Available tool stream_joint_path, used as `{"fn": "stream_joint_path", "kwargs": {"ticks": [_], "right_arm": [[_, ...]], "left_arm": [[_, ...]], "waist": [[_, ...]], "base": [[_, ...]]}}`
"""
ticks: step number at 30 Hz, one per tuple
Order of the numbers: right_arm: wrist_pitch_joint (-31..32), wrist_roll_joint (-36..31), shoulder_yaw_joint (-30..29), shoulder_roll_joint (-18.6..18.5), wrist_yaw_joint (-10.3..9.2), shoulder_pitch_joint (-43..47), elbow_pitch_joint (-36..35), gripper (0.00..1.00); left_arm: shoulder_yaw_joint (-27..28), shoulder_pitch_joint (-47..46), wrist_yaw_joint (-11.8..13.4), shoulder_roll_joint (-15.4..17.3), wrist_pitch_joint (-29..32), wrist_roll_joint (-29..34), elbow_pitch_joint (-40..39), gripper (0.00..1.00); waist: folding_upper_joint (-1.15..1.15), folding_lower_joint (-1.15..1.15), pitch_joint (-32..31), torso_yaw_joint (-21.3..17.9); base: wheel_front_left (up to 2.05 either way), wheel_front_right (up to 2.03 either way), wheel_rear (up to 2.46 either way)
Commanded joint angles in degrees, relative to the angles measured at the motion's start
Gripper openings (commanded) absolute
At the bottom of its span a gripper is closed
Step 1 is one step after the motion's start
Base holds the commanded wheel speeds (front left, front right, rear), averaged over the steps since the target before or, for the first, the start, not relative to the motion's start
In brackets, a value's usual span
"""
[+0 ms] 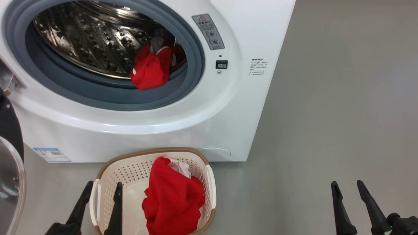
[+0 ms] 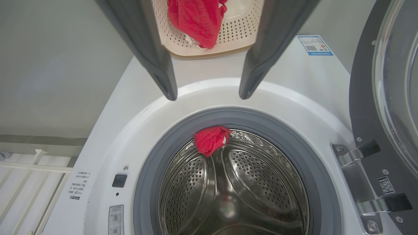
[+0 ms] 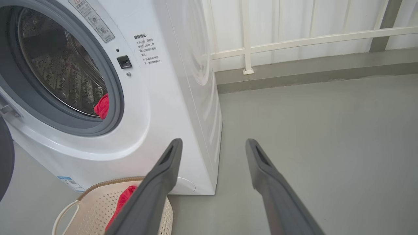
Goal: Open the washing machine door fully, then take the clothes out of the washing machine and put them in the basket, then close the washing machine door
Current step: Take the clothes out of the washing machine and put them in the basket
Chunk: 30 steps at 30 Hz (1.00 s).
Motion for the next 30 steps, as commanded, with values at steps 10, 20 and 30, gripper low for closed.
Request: {"fn": "stream_joint_path", "kwargs": {"ticks": [10,20,30], "right_arm": [[-0.37,-0.93,0.73,-0.62,0.01,-0.53,-1.73,1.00],[-0.37,-0.86,1.01,-0.61,0.01,-1.55,-1.89,1.00],[-0.37,-0.27,1.20,-0.85,0.01,-5.17,-2.45,1.00]], "left_arm": [[1.81,-0.49,1.19,0.60,-0.30,-0.70,-2.74,1.00],[0.78,-1.88,1.54,0.60,-0.30,-1.13,-2.61,1.00],[-1.13,-10.09,0.85,0.60,-0.30,-0.89,-0.29,1.00]], "waist": [[0.00,0.00,0.81,0.08],[0.00,0.00,2.33,0.06],[0.00,0.00,7.92,-0.37]], "base": [[0.00,0.00,0.00],[0.00,0.00,0.00],[0.00,0.00,0.00]]}}
